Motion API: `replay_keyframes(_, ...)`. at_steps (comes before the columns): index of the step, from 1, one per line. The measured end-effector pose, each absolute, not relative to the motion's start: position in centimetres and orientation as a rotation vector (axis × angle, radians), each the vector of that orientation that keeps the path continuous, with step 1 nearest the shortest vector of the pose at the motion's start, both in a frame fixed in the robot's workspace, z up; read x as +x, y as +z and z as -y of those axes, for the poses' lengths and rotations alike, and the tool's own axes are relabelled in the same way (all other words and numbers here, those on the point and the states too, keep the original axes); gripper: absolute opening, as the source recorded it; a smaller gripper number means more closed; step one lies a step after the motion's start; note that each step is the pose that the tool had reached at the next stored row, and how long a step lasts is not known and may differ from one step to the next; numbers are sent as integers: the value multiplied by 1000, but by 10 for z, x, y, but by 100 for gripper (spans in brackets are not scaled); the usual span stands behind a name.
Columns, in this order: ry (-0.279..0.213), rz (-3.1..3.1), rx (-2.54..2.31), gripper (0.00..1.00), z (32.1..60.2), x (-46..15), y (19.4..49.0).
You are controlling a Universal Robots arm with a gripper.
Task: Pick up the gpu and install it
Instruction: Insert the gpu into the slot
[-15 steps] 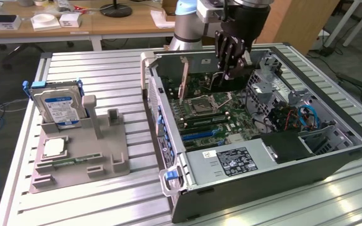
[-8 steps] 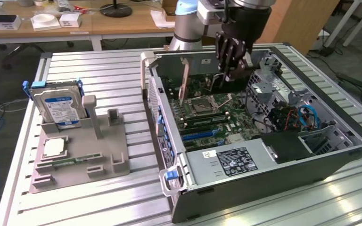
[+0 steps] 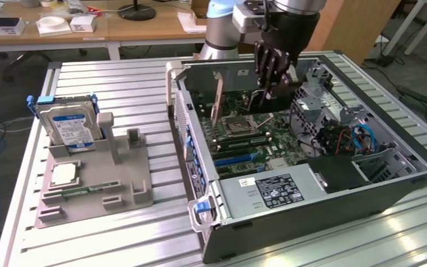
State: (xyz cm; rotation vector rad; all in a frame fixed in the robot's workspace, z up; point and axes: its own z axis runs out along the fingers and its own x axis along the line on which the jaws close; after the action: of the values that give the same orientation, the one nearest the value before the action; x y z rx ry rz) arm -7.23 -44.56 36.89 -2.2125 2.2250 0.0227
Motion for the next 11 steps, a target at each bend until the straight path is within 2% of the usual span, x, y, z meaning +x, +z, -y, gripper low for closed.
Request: replay_keyframes(11,15,-2229,-2216,27,446,-75,360)
